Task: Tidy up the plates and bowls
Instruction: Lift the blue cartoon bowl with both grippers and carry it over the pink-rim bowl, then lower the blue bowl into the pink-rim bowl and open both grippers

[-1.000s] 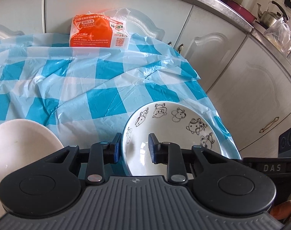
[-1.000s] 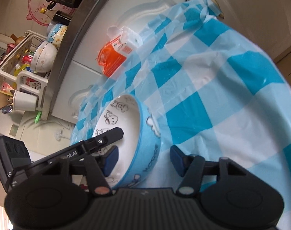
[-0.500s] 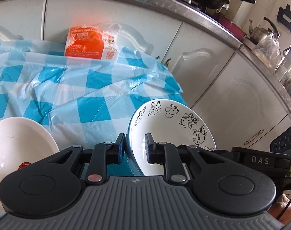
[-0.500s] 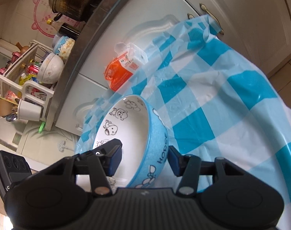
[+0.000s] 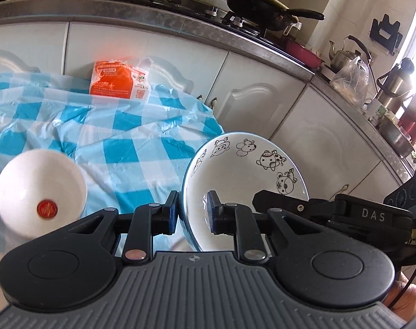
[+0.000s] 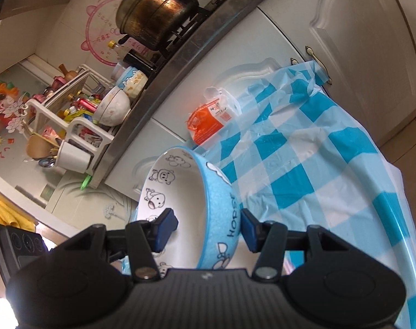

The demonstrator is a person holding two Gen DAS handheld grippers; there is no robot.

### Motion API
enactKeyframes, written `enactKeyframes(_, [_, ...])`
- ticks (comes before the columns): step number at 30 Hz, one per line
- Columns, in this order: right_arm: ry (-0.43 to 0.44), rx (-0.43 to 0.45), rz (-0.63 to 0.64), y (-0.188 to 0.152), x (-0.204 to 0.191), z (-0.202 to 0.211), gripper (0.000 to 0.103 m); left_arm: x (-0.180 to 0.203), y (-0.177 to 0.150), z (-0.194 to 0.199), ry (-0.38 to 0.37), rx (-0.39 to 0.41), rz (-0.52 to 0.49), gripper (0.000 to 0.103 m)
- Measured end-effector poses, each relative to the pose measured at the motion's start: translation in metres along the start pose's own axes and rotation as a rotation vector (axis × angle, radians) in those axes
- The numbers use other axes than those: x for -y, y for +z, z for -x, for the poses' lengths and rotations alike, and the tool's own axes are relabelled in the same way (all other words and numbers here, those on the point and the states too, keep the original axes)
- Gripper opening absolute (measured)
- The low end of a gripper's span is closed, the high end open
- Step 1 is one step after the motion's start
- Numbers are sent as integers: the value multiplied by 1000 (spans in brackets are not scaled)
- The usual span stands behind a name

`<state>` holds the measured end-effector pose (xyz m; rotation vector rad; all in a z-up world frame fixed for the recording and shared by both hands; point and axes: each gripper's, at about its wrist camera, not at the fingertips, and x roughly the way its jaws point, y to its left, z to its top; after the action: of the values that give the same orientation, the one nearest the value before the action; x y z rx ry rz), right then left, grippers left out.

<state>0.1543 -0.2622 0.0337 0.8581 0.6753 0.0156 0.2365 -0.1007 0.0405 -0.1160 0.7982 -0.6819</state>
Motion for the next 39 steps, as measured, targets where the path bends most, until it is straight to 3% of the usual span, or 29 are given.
enactKeyframes(10, [-8,27,-56,-47,14,16,53,-1,-48,13,20,-1,73,20])
enactKeyframes(17, [-56,43,1,-66,7,17,53,-4,-64,16,64,14,86,19])
enactKeyframes(32, [-175,123,162,-74,-3,23,58,2,-72,25,135,84,40,21])
enactKeyframes(39, [-171,160,178,-81,-2,23,57,0,-84,36,147,91,66,31])
